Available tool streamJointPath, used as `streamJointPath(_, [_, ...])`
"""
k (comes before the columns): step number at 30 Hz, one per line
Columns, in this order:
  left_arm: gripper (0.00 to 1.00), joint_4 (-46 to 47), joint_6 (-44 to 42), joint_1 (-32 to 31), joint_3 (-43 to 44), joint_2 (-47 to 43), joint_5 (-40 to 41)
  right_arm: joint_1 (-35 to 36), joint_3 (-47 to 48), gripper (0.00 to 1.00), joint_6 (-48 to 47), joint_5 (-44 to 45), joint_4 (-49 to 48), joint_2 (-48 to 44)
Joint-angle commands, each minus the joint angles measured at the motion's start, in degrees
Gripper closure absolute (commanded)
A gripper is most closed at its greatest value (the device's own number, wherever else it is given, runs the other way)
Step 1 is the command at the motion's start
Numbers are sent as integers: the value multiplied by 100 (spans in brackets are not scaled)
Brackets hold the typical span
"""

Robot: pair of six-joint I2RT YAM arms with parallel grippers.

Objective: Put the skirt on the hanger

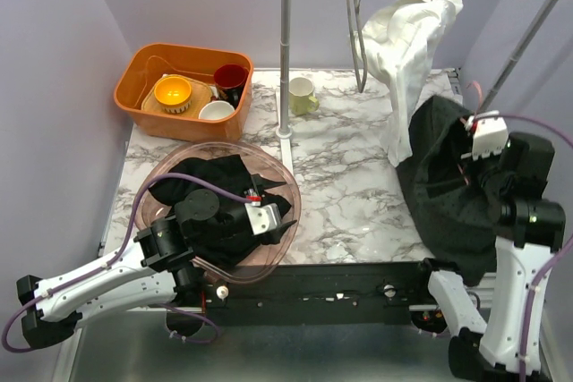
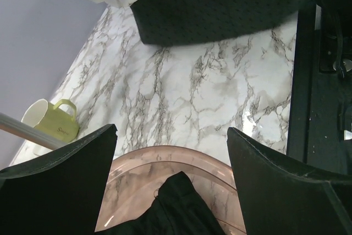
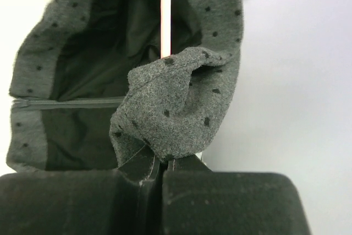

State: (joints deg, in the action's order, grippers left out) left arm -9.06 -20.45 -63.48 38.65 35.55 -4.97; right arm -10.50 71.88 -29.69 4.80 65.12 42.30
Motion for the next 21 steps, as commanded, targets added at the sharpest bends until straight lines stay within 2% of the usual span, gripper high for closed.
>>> streamJointPath(1, [5, 97, 102, 20, 2, -48, -13, -180, 1237, 99, 745, -321, -1404, 857])
streamJointPath(6, [5, 80, 102, 47, 2, -92, 75, -435, 2645, 99, 1079, -821, -1520, 2164])
streamJointPath(11, [4, 97, 111, 126, -16, -83, 67, -523, 3769, 99, 1194, -1366, -1713, 2870])
streamJointPath(18, [2, 97, 111, 231, -16, -39, 31, -593, 4746, 99, 1466, -1736, -1617, 3951])
streamJointPath(21, [2, 115, 111, 249, -33, -31, 31, -672, 4844, 99, 1580, -1798, -1652, 4277])
